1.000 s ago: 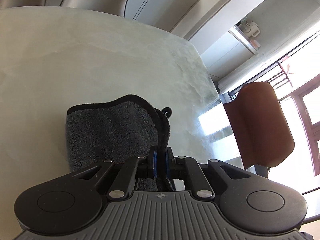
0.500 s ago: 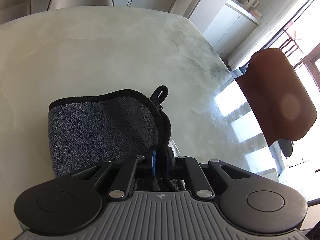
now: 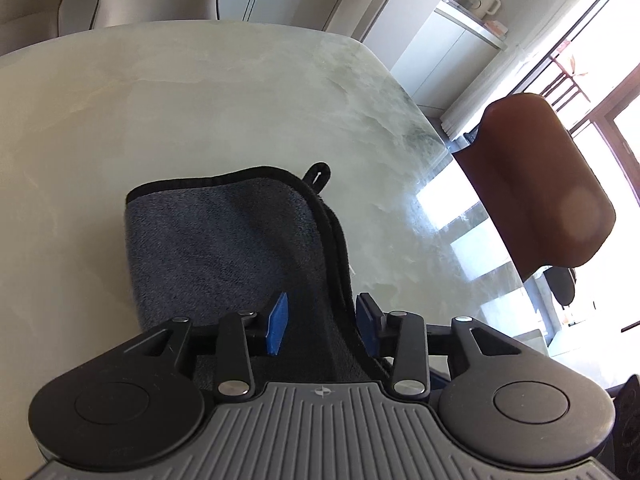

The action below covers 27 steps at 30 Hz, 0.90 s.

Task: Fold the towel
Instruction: 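Lower the folded edge onto the towel and open both grippers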

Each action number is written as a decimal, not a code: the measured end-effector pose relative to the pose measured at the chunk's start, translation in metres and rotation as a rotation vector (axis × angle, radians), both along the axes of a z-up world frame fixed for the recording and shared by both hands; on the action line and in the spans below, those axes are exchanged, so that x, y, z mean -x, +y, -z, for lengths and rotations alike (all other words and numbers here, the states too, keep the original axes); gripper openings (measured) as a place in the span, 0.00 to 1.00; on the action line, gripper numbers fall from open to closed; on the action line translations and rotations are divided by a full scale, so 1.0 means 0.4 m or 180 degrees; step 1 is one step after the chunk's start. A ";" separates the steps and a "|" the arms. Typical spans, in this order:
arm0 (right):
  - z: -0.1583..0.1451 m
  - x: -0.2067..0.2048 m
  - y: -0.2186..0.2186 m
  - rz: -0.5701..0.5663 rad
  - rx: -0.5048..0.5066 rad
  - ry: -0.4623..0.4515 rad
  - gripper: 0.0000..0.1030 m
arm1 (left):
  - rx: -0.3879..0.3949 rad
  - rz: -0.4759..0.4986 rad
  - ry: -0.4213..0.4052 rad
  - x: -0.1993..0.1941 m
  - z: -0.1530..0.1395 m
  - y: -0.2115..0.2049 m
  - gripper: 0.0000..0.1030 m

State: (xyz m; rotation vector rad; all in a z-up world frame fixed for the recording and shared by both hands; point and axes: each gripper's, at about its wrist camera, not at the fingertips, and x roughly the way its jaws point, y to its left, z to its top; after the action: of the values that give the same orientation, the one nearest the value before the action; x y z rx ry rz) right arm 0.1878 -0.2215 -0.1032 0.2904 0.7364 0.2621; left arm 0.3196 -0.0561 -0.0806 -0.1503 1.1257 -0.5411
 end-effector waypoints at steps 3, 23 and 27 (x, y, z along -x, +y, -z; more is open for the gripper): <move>0.005 -0.008 -0.001 -0.0072 -0.0086 0.0005 0.32 | 0.0034 -0.0069 -0.0009 0.016 -0.006 0.045 0.40; 0.019 -0.025 -0.030 0.0003 -0.0004 0.0435 0.15 | -0.0043 0.0181 0.0037 0.076 0.029 0.092 0.45; -0.015 -0.020 -0.013 0.0001 0.0252 0.0206 0.15 | 0.0054 0.0179 -0.0031 0.088 0.019 0.103 0.50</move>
State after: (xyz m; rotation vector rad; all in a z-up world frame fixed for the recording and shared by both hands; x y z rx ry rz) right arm 0.1957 -0.2265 -0.0972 0.2246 0.8088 0.2234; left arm 0.2843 -0.0147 -0.0880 -0.1308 1.1187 -0.6011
